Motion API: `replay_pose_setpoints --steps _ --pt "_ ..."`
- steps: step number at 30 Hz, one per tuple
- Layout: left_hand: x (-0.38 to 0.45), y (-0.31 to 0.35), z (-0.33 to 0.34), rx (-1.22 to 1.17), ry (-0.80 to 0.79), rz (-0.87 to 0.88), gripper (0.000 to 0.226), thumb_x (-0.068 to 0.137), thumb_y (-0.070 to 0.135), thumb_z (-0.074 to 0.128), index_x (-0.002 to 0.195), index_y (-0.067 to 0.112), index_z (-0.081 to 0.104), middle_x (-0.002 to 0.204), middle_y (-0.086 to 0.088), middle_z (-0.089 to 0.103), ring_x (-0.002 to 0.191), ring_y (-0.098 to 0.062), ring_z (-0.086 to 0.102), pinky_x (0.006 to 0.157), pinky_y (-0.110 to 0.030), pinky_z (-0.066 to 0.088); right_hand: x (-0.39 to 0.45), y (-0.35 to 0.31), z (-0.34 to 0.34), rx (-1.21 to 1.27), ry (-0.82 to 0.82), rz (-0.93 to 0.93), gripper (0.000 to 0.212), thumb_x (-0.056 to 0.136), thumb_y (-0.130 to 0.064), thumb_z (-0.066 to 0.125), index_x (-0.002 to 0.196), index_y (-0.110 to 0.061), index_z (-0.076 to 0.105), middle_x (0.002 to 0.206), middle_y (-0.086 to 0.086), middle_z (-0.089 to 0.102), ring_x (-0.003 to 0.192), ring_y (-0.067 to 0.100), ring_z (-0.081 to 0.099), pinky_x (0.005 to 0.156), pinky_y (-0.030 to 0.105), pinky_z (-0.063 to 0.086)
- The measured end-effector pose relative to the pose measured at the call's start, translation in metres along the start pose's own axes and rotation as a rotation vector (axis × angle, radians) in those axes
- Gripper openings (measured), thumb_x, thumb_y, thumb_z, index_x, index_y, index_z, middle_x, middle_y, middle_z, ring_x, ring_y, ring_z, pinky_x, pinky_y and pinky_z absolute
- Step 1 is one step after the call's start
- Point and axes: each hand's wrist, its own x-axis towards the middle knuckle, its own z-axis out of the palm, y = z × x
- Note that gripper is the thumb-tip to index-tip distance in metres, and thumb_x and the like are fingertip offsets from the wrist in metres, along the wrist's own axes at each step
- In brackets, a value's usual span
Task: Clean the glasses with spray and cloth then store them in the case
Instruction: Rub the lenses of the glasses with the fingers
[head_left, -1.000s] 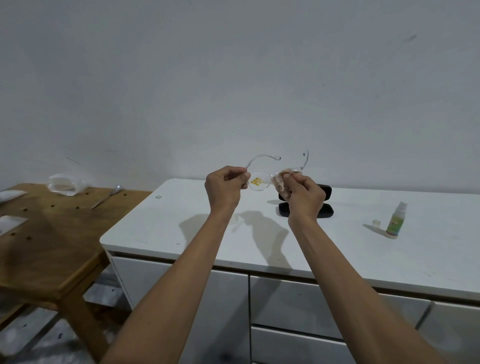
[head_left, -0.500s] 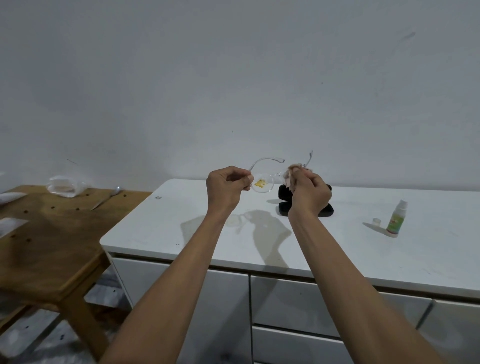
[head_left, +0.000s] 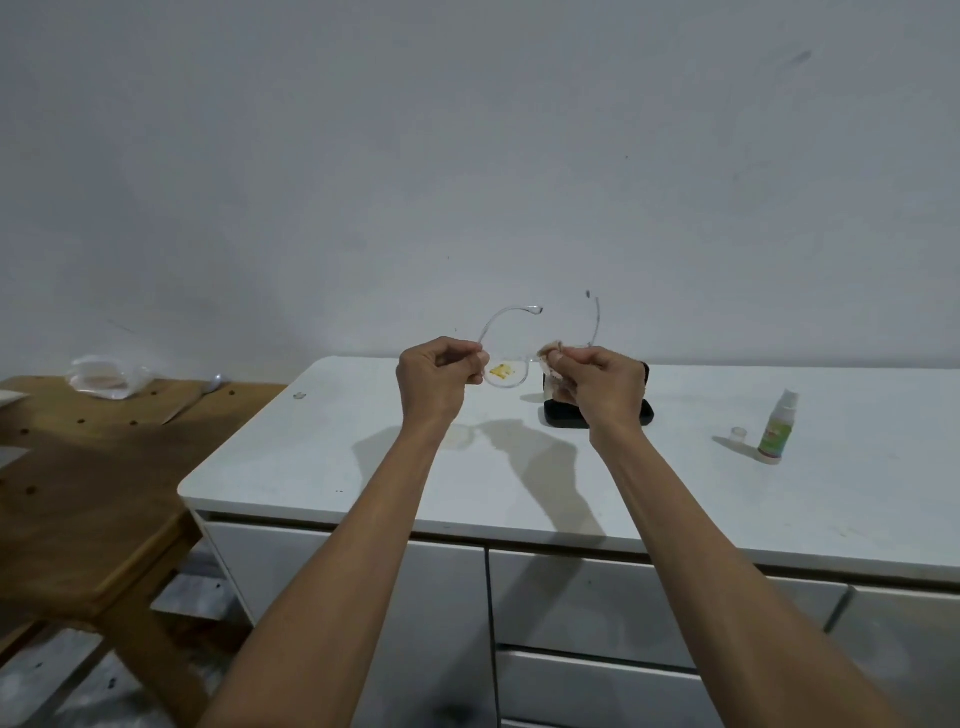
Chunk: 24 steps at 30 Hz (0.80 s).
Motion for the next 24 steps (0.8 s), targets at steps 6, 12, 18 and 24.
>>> replay_pose_setpoints --steps 6,12,18,24 --pt "-0.004 -0.008 -0.003 0.052 -0.081 -0.042 0.011 0.078 -0.006 0.080 0.077 0.004 0.076 0.073 -0.012 0.073 0.058 -0.022 0.064 0.066 -0.029 0.060 -0.004 0.009 -0.007 -0.156 0.116 -0.099 0.009 0.078 -0.015 0.086 0.081 -0.009 0.081 0.065 0.001 0.072 0.052 0.004 0.063 0.064 0.015 0.051" --pt "-0.002 0.000 -0.005 0.021 -0.111 0.004 0.008 0.078 -0.006 0.081 0.080 0.000 0.075 0.079 -0.012 0.075 0.063 -0.022 0.067 0.067 -0.030 0.060 0.002 0.007 0.002 0.079 0.211 -0.102 0.008 0.080 -0.007 0.083 0.088 -0.007 0.081 0.076 -0.008 0.076 0.074 -0.001 0.071 0.086 0.023 0.058" --pt "-0.001 0.013 0.006 -0.010 -0.102 0.079 0.009 0.078 -0.005 0.081 0.080 0.001 0.076 0.080 -0.017 0.076 0.064 -0.023 0.067 0.069 -0.033 0.061 0.007 -0.001 0.021 0.476 0.139 -0.003 0.024 0.084 0.010 0.075 0.072 -0.009 0.066 0.090 0.009 0.075 0.092 0.026 0.073 0.093 0.047 0.061" --pt "-0.001 0.011 0.012 0.006 -0.061 0.129 0.008 0.079 0.002 0.084 0.081 0.007 0.079 0.079 -0.016 0.077 0.062 -0.023 0.068 0.074 -0.039 0.061 0.010 0.003 0.020 0.404 0.087 -0.009 0.019 0.086 0.007 0.075 0.077 -0.007 0.066 0.109 0.023 0.074 0.088 0.025 0.074 0.070 0.029 0.062"
